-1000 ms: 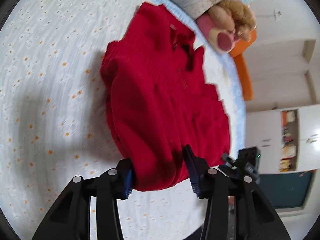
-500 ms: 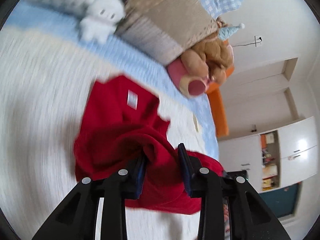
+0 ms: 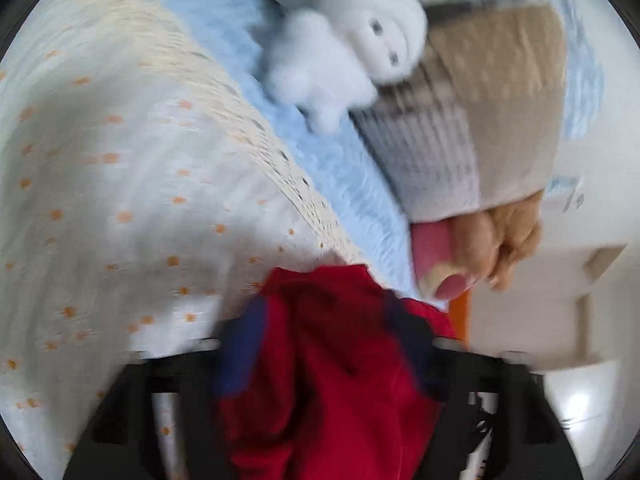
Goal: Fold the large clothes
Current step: 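Lift the folded shirt with both tools and carry it toward the pillows, then lower the red shirt onto the sheet and open both tools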
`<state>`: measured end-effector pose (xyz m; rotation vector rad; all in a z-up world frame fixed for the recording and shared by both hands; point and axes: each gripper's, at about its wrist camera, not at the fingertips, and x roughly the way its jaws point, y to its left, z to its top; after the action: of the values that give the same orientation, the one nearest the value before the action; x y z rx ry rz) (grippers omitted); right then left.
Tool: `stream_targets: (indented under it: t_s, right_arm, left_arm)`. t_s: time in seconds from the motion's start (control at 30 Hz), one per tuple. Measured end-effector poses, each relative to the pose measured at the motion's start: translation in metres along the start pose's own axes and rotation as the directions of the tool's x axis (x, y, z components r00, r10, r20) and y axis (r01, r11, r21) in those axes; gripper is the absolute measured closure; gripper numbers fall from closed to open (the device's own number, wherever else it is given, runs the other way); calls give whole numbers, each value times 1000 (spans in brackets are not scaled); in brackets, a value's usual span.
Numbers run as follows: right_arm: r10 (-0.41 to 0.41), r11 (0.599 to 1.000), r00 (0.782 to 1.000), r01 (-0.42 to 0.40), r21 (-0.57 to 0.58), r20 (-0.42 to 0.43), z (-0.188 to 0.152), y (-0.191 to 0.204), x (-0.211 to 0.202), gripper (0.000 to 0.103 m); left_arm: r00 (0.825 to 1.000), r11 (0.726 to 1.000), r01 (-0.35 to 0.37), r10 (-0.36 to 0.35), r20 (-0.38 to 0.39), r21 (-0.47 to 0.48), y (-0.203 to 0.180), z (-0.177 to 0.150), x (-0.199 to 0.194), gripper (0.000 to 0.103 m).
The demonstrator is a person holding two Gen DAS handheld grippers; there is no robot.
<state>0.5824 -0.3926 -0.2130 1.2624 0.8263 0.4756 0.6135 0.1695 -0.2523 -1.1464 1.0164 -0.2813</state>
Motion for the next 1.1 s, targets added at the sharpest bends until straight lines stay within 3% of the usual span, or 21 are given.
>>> stream_targets:
  t_s: [0.07, 0.13, 0.17, 0.23, 0.3, 0.37, 0.4, 0.43, 0.47, 0.53, 0.63, 0.7, 0.77, 0.83, 0.87, 0.9, 0.97, 1.0, 1.03, 1.07, 1.1]
  right_arm:
    - [1, 999, 1000, -1, -37, -4, -2, 3, -11, 4]
    - [-58, 986, 998, 57, -155, -4, -7, 21, -24, 4]
    - [-75, 973, 997, 74, -217, 0, -12, 31, -30, 4]
    - [-65, 933, 998, 64, -355, 9, -21, 64, -36, 4]
    - [-75, 874, 997, 75, -480, 20, -37, 93, -36, 4]
    - [-109, 797, 993, 110, -594, 37, -52, 115, -29, 15]
    - [-144, 760, 989, 136, -635, 40, -57, 123, -20, 21]
    - [-185, 741, 982, 163, -652, 36, -59, 125, -9, 36]
    - [-247, 726, 968, 215, -654, 45, -59, 123, 4, 53]
    - [-331, 689, 940, 300, -660, 82, -57, 112, 22, 69]
    - [-461, 590, 872, 440, -676, 165, -51, 87, 51, 75]
    - [-541, 530, 812, 530, -661, 217, -48, 62, 64, 81]
    - [-576, 495, 777, 579, -647, 254, -47, 33, 72, 65]
    - [-572, 517, 772, 601, -610, 276, -48, 11, 70, 50]
    - [-558, 523, 775, 605, -601, 296, -49, 6, 68, 42]
    - [-586, 497, 751, 630, -597, 304, -50, 6, 68, 37]
    - [-607, 466, 730, 648, -603, 315, -51, 16, 66, 33]
    - [-601, 473, 738, 639, -607, 308, -51, 21, 59, 30]
    - [-562, 520, 779, 594, -614, 278, -53, 30, 46, 25]
    - [-464, 611, 859, 488, -623, 217, -57, 41, 26, 19]
    - [-407, 650, 893, 431, -626, 193, -63, 47, 9, 16]
  left_arm:
    - [997, 998, 53, -56, 54, 44, -4, -1, -34, 3]
    - [997, 987, -12, 0, 74, 157, -26, -3, -56, 3]
    - [995, 968, -68, 49, 85, 240, -45, -10, -65, 3]
    - [977, 884, -213, 183, 112, 415, -86, -28, -67, 3]
    - [901, 656, -431, 348, 258, 620, -132, -64, -53, 3]
    - [835, 436, -544, 366, 411, 717, -161, -103, -38, 3]
    - [826, 377, -558, 336, 452, 740, -171, -119, -29, 3]
    - [825, 360, -561, 322, 465, 745, -176, -126, -23, 3]
    - [830, 362, -555, 309, 465, 750, -179, -132, -13, 3]
    - [819, 357, -568, 335, 467, 741, -177, -133, 14, 3]
    - [778, 335, -604, 443, 446, 723, -151, -122, 61, 3]
    - [788, 384, -586, 477, 390, 714, -124, -109, 80, 3]
    - [802, 439, -562, 496, 332, 701, -97, -100, 91, 2]
    - [833, 502, -526, 465, 299, 686, -80, -95, 92, 2]
    - [832, 487, -532, 451, 322, 692, -79, -98, 93, 2]
    - [821, 459, -551, 450, 352, 698, -81, -102, 93, 2]
    - [811, 445, -565, 456, 368, 695, -86, -106, 86, 2]
    - [821, 468, -551, 455, 346, 691, -89, -107, 77, 2]
    - [844, 514, -515, 442, 303, 686, -90, -109, 63, 2]
    - [863, 545, -487, 422, 280, 682, -92, -114, 49, 2]
    - [882, 574, -459, 385, 271, 679, -90, -124, 25, 2]
